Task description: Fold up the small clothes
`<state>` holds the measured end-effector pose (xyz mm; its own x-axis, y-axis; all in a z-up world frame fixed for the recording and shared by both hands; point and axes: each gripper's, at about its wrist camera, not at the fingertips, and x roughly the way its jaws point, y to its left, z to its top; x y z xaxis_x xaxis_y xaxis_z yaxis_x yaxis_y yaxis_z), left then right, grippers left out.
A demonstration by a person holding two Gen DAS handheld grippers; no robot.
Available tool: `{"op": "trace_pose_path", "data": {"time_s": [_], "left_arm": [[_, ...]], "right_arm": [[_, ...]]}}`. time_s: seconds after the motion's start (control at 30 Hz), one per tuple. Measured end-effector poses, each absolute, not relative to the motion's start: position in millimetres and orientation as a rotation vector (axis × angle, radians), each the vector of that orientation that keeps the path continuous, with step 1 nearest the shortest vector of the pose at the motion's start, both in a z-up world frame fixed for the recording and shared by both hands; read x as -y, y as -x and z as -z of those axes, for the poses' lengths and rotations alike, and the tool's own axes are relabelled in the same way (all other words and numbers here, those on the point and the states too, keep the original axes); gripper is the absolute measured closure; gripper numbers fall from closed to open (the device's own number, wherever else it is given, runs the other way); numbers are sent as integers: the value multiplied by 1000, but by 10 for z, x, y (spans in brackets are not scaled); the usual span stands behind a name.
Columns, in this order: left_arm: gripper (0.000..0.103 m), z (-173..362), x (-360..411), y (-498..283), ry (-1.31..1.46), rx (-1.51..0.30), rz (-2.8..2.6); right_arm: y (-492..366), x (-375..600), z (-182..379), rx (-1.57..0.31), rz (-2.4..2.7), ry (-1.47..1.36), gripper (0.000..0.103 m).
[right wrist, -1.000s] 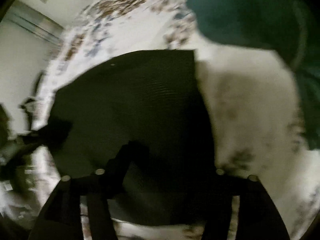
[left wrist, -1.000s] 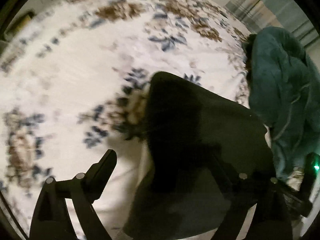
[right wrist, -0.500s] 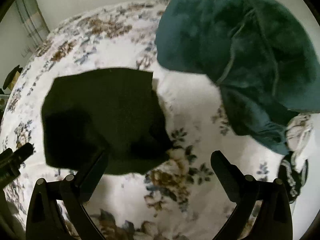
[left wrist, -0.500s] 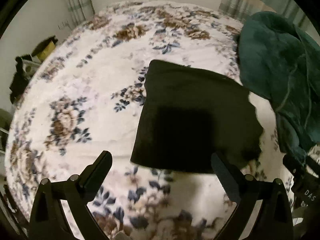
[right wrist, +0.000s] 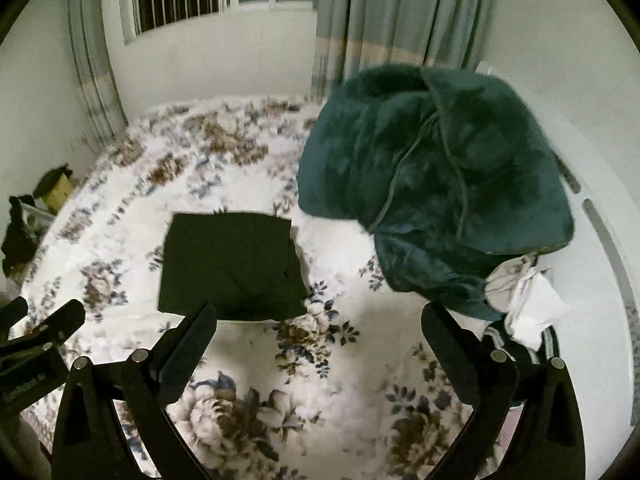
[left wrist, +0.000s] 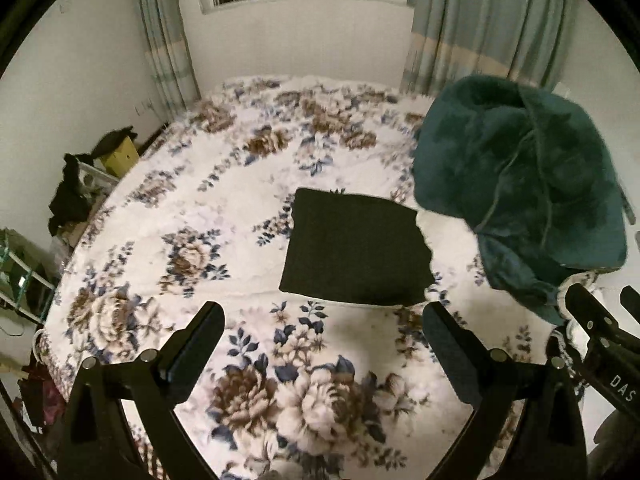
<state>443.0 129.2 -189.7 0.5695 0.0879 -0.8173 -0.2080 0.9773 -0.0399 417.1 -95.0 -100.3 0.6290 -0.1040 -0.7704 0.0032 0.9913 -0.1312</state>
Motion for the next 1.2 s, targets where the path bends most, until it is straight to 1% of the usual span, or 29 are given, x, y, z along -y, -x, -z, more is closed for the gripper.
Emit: {"op": "trace_pose_path", "data": {"time_s": [0.27, 0.43, 0.57, 0.83, 1.2], "left_arm": [[2, 1019, -1063, -3562, 106, -842, -186], [2, 706, -954, -3168, 107, -804, -178], [2, 579, -917, -2970, 114, -783, -178], [2, 420, -851, -2713, 119, -748, -190], [0, 353, -789, -2609, 122, -729, -216]], "right_arm": [[-3151, 1057, -90, -775, 29, 94, 0], [-2621, 1120, -536, -721, 12, 94, 0], [-2264, 1193, -791, -688, 9, 95, 0], [-1976, 1334, -999, -661, -1, 89, 0], [-1958, 1405, -1042, -656, -19, 106, 0]]}}
